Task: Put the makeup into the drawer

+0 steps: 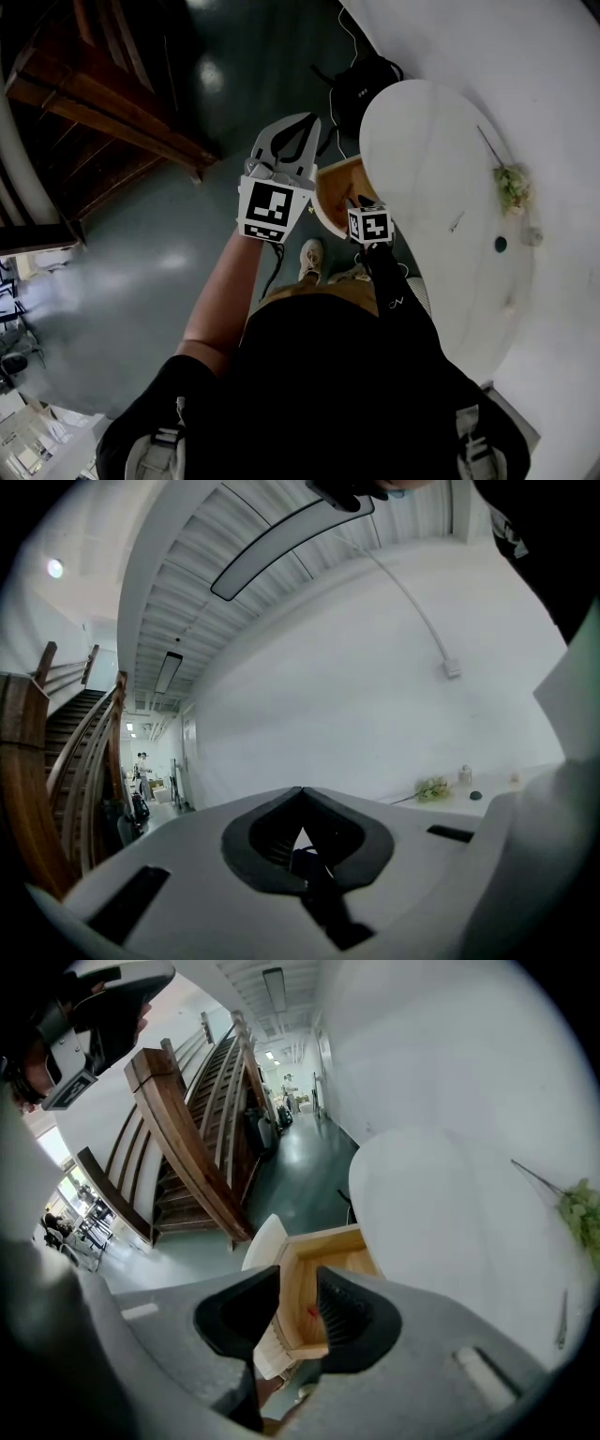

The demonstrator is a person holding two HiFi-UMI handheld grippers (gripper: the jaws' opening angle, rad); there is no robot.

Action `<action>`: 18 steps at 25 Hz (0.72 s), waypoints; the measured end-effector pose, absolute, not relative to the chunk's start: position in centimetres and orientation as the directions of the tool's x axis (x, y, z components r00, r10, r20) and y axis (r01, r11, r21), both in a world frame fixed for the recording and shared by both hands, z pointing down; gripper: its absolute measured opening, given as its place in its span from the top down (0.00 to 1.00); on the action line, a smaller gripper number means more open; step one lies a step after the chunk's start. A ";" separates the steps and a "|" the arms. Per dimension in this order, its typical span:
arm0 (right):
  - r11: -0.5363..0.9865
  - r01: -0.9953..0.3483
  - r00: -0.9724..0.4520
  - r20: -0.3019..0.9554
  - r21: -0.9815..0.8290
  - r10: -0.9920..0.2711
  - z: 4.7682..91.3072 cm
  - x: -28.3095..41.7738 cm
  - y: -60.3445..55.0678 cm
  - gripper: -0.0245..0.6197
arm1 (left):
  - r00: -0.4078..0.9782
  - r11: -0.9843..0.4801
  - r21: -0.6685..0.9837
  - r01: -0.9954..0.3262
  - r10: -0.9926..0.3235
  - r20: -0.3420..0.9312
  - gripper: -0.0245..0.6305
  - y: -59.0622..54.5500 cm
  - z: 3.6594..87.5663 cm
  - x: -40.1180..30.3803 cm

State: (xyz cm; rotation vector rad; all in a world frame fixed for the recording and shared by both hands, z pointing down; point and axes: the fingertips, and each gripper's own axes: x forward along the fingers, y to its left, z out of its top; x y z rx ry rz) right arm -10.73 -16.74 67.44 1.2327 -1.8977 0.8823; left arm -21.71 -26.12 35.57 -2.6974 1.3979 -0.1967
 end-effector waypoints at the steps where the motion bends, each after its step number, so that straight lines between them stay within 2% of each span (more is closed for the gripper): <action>1: 0.315 -0.934 -0.307 0.830 -0.168 -0.466 67.3 -10.7 -16.7 0.80 | 0.572 -0.576 -0.144 -0.805 -0.817 0.068 0.95 -26.1 35.5 -21.7; 5: 0.322 -0.931 -0.319 0.812 -0.171 -0.489 67.0 -10.9 -16.6 0.80 | 0.575 -0.578 -0.146 -0.803 -0.815 0.069 0.95 -25.7 35.6 -21.6; 8: 0.319 -0.937 -0.305 0.771 -0.140 -0.559 65.3 -10.5 -17.4 0.80 | 0.576 -0.580 -0.148 -0.801 -0.814 0.071 0.95 -25.6 35.3 -21.5; 13: 0.333 -0.943 -0.278 0.605 -0.023 -0.746 58.1 -9.3 -20.3 0.80 | 0.587 -0.588 -0.151 -0.794 -0.807 0.056 0.95 -25.6 34.3 -20.9; 18: 0.274 -0.960 -0.228 0.402 0.059 -0.887 48.5 -6.4 -22.8 0.80 | 0.625 -0.620 -0.161 -0.768 -0.780 0.024 0.95 -25.5 32.8 -18.9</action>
